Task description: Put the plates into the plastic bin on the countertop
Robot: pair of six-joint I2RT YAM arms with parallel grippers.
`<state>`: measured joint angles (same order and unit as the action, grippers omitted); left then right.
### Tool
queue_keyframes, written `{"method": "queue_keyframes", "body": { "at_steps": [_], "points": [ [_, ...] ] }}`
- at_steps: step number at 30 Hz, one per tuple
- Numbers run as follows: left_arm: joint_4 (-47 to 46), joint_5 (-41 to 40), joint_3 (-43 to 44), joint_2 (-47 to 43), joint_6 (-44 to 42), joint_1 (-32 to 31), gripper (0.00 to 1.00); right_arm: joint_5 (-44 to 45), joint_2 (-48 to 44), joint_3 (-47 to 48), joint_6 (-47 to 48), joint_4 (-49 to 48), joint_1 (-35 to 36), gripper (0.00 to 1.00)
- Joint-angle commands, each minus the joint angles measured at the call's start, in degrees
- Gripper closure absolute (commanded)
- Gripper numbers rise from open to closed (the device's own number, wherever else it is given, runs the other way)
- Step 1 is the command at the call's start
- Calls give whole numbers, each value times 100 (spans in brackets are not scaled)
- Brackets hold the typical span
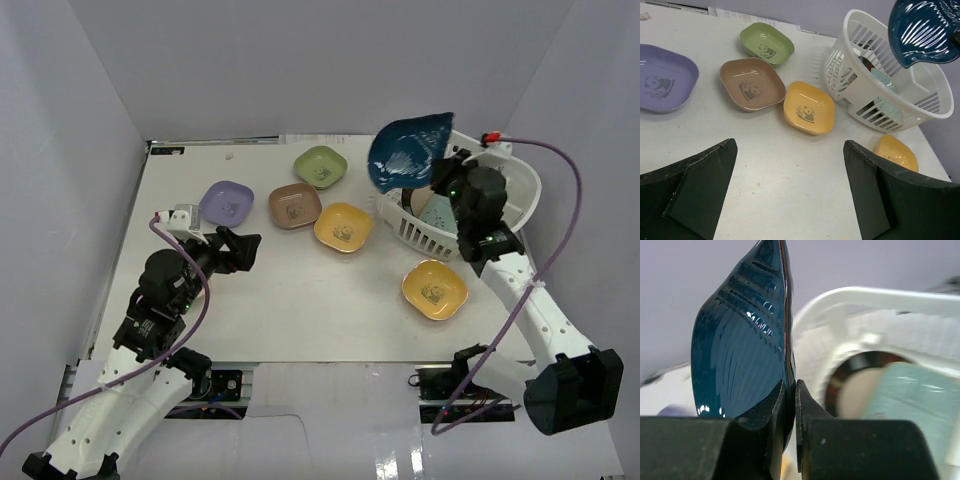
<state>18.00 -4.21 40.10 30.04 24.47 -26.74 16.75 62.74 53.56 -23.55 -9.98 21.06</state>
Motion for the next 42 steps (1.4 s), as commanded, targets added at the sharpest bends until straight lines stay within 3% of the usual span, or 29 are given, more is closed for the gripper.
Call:
{"method": "queue_keyframes", "body": {
  "at_steps": [1, 2, 8, 18, 21, 23, 24, 27, 28, 30, 31, 37, 42],
  "points": [
    [2, 139, -28, 37, -21, -15, 2, -249, 115, 400, 246, 180, -1118, 92],
    [-7, 166, -28, 54, -21, -15, 2, -356, 185, 436, 185, 198, -1600, 92],
    [-7, 192, -37, 81, -21, -33, 2, -1260, 1097, 602, -447, 233, -2877, 92],
    [2, 201, -28, 98, -30, -59, 2, -1623, 2083, 524, -510, 259, -3125, 92],
    [-7, 201, -28, 107, -30, -59, 2, -1623, 2268, 559, -422, 400, -3125, 83],
    [-7, 219, -37, 125, -21, -59, 2, -1605, 2313, 550, -326, 496, -3117, 70],
    [-7, 219, -37, 133, -21, -59, 2, -1544, 2330, 524, -308, 497, -3117, 59],
    [2, 227, -37, 151, -21, -59, 2, -1447, 2330, 471, -150, 567, -3117, 45],
    [-7, 236, -37, 168, -21, -68, 2, -1421, 2322, 480, -106, 602, -3117, 34],
    [-7, 245, -28, 195, -21, -59, 2, -1307, 2269, 515, 25, 698, -3108, 26],
    [2, 254, -28, 212, -21, -59, 2, -1271, 2217, 524, 61, 708, -3099, 17],
    [2, 227, -19, 292, -21, -59, 2, -999, 1777, 848, 429, 883, -2758, 3],
    [11, 192, -19, 344, -30, -59, 2, -1130, 1093, 955, 650, 980, -2213, 3]
  ]
}}
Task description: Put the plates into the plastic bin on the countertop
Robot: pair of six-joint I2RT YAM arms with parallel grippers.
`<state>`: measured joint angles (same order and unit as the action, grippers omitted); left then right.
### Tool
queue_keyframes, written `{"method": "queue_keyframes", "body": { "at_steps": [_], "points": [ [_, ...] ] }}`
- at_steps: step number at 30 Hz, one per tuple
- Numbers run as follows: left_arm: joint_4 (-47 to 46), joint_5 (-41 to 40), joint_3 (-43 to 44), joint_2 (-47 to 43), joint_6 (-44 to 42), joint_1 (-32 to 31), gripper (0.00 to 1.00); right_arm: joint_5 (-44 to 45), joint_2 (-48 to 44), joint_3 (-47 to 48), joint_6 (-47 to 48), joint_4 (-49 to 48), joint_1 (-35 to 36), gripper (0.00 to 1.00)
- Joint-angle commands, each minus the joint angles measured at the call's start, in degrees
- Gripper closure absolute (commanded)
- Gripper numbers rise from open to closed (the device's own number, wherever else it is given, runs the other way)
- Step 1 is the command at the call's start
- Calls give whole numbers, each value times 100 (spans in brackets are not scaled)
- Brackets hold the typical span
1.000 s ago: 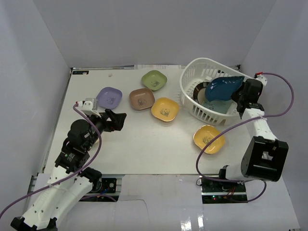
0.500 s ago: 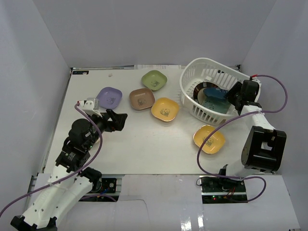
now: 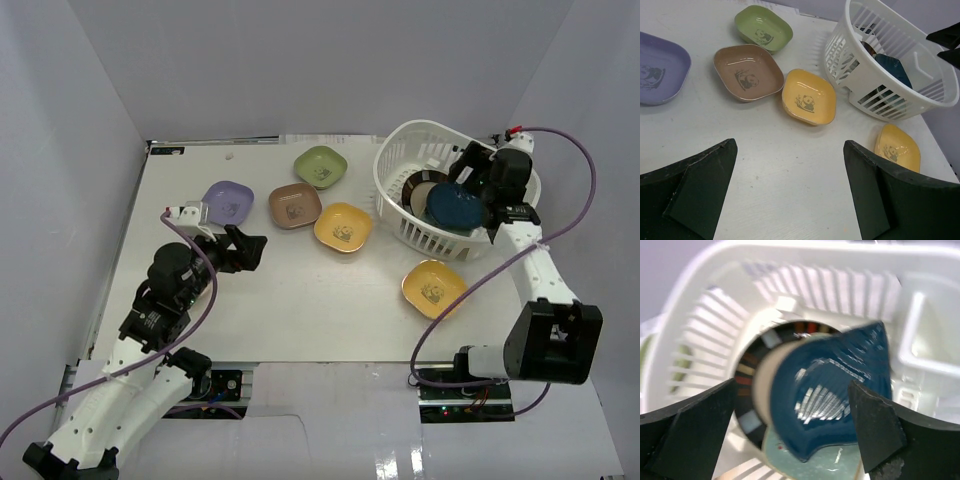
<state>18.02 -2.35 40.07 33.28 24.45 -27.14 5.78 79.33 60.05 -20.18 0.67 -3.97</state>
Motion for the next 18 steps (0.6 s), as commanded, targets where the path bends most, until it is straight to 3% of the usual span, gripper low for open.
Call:
{"method": "queue_keyframes", "body": {
  "at_steps": [1, 5, 7, 9, 14, 18],
  "points": [
    [0, 6, -9, 30, -19, -20, 2, -51, -716, 279, 340, -76, 674, 6],
    [8, 33, -8, 91, -36, -11, 2, 133, -1716, -360, 471, 283, 1853, 20],
    [8, 50, -17, 100, -36, -20, 2, 484, -2043, -704, 402, 477, 2589, 34],
    [8, 85, -26, 109, -19, -20, 2, 738, -2421, -1266, 191, 881, 3005, 42],
    [-9, 226, -9, 144, 7, -46, 2, 1302, -2861, -2031, -511, 2059, 4157, 39],
    [0, 226, -17, 153, 25, -46, 2, 1794, -3029, -2506, -934, 2464, 4440, 25]
  ]
}}
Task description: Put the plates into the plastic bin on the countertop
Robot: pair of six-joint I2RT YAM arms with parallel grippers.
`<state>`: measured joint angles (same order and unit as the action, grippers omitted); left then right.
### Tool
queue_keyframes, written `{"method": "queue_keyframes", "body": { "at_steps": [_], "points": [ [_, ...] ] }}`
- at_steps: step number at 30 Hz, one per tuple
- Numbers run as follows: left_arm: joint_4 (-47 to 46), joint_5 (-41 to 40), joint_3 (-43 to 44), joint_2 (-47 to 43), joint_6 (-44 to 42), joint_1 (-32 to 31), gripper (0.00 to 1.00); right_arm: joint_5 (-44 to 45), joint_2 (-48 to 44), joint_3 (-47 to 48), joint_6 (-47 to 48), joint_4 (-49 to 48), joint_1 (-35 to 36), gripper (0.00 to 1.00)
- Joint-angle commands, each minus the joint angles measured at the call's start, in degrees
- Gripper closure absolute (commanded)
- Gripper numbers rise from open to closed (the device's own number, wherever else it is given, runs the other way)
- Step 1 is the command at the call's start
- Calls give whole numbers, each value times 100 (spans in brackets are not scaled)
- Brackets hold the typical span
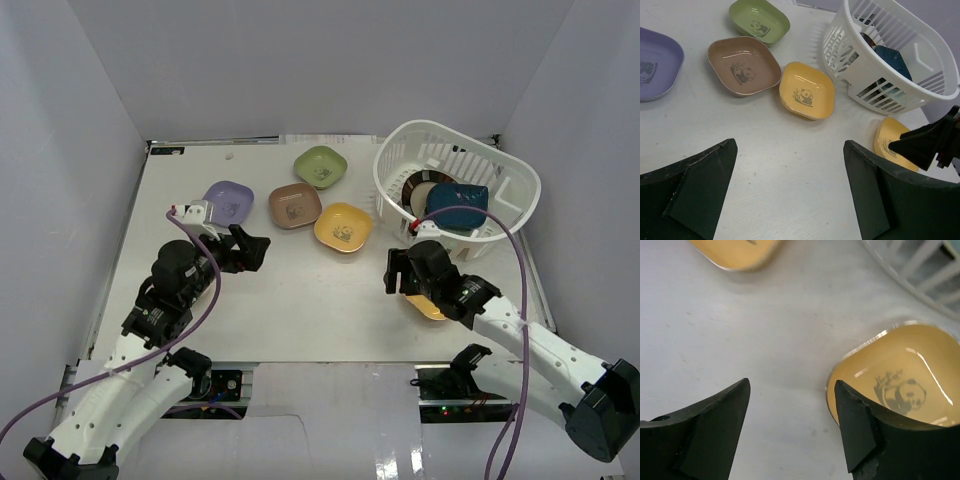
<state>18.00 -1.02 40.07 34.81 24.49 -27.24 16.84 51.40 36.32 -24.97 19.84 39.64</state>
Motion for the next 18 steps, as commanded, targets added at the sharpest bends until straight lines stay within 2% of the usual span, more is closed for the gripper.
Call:
{"method": "queue_keyframes", "body": {
  "at_steps": [1, 8, 13, 17, 18],
  "points": [
    [-7, 93, -17, -9, 21, -35, 2, 724, -183, -212, -499, 643, 88, 24],
    [2, 286, -17, -35, -14, -53, 2, 611, 519, -388, -482, 645, 97, 24],
    [2, 295, -26, -44, -41, -62, 2, 513, 950, -634, -491, 311, 167, 25],
    [2, 304, -35, -44, -32, -53, 2, 600, 1057, -652, -517, 196, 263, 45],
    [2, 330, -26, -44, -32, -53, 2, 627, 1057, -626, -544, 196, 359, 57]
  ]
}}
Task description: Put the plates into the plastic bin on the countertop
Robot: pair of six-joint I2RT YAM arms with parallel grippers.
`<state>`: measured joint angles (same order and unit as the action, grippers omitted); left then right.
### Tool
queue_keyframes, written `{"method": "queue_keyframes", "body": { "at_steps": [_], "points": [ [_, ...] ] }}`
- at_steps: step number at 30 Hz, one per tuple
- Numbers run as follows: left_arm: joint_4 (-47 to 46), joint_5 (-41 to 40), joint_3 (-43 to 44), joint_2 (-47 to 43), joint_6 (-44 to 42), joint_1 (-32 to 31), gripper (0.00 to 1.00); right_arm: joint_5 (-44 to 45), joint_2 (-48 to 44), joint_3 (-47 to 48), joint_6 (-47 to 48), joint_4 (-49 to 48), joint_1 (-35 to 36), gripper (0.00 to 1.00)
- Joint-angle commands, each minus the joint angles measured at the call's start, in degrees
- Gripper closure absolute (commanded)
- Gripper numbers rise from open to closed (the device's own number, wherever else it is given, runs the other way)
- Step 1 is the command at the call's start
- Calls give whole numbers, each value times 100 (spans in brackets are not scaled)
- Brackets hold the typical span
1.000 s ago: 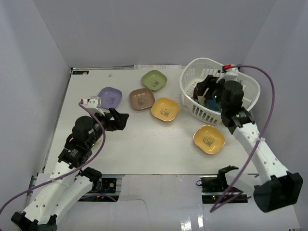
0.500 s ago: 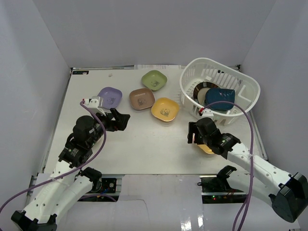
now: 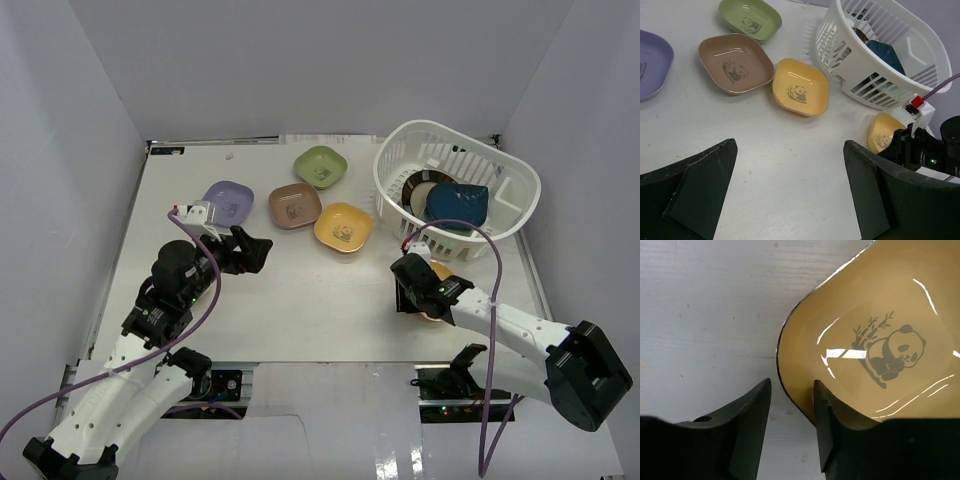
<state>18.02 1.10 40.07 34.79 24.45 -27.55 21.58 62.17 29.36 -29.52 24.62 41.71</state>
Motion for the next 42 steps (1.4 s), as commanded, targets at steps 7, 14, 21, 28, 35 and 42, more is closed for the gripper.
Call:
{"method": "queue_keyframes", "body": {
  "at_steps": [7, 14, 21, 28, 35, 42],
  "points": [
    [0, 145, -26, -95, -36, -31, 2, -14, -161, 560, -124, -81, 793, 92],
    [0, 145, -26, -130, -36, -31, 2, 274, -21, 2941, 805, 104, 1752, 92],
    [-9, 136, -35, -156, -45, -31, 2, 2236, 874, 4884, 2704, -18, 1104, 92],
    [8, 171, -35, -200, -72, -31, 2, 480, 1744, 5123, 3408, -660, -1777, 92],
    [0, 197, -26, -174, -89, -66, 2, -329, 2693, 4992, 3312, -923, -2685, 92],
    [0, 206, -35, -77, -89, -93, 2, -734, 3442, 5131, 3242, -1012, -2950, 89]
  ]
}}
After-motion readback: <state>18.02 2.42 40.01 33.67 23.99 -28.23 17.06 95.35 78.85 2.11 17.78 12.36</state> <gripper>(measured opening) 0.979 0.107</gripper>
